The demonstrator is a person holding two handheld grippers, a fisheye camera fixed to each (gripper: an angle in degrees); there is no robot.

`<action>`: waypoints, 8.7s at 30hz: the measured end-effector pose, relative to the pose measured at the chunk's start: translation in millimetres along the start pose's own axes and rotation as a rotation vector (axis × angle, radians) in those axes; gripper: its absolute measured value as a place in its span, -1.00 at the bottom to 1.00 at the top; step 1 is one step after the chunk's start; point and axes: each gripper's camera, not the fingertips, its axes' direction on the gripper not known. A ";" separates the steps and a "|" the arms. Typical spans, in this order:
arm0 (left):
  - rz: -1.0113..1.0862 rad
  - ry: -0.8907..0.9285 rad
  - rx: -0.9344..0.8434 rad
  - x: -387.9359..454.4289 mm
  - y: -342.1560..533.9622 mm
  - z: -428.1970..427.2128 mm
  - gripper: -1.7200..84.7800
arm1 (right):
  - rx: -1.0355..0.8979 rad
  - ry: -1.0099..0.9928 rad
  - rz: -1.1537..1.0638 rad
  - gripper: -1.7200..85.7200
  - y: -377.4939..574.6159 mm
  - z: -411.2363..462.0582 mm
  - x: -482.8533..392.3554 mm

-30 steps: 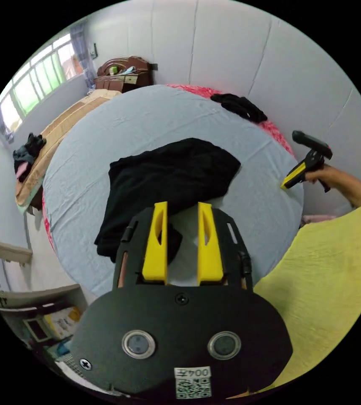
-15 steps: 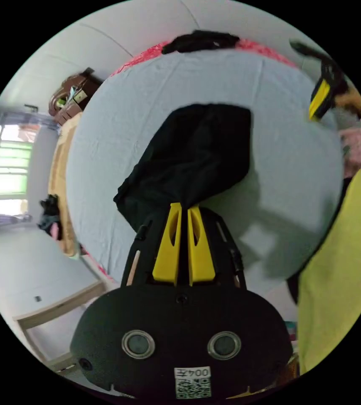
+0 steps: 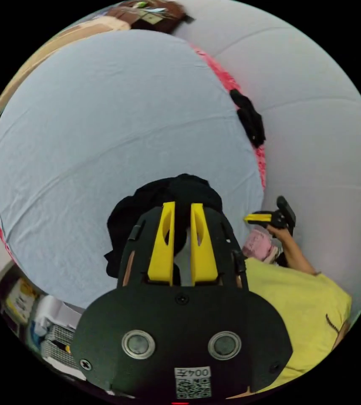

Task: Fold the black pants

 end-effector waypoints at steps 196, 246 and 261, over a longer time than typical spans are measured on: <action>-0.032 -0.322 0.657 206.8 -44.6 84.0 -0.66 | 0.658 -0.338 -0.336 -0.74 -133.2 -150.6 -459.3; -0.040 -0.443 0.160 5.9 244.8 167.8 -0.70 | 0.524 -0.458 0.325 -0.88 130.1 -117.7 -47.6; -0.030 -0.411 0.243 43.4 299.2 124.1 -0.64 | 0.539 -0.314 0.200 -0.73 159.9 -167.1 -109.5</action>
